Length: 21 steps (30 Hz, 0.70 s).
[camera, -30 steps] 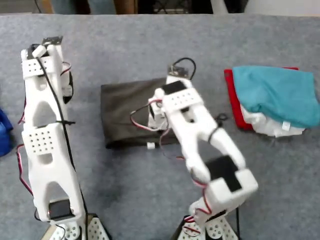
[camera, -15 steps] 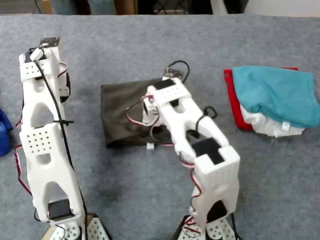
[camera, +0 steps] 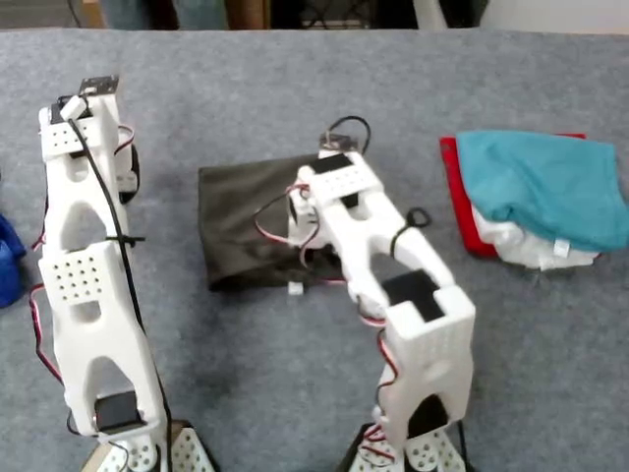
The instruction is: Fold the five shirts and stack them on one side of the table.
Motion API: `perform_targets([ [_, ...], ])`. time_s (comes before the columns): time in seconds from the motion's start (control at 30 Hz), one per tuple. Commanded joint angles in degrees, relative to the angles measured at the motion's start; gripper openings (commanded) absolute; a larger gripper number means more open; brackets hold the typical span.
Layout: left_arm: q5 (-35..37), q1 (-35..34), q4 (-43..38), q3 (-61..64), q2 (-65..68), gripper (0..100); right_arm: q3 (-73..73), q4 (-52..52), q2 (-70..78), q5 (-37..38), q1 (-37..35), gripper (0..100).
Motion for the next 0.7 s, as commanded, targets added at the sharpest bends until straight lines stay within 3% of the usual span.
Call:
perform_targets([
  [0.0, -0.18, 0.84, -0.26, -0.04, -0.70, 3, 0.48, 0.97, 4.79, 0.53, 1.05, 1.4],
  [0.23, 4.92, 9.54, 7.47, -8.75, -3.34, 4, 1.36, 1.05, 4.88, 0.53, 1.05, 1.4],
  [0.47, 12.75, 15.69, 8.88, -12.79, -3.16, 31, 2.42, 0.62, 4.88, 0.35, 1.93, 1.4],
  [0.67, 12.92, 18.07, 8.70, -11.12, -1.23, 28, 2.51, 0.09, 4.88, 0.35, 2.29, 1.4],
])
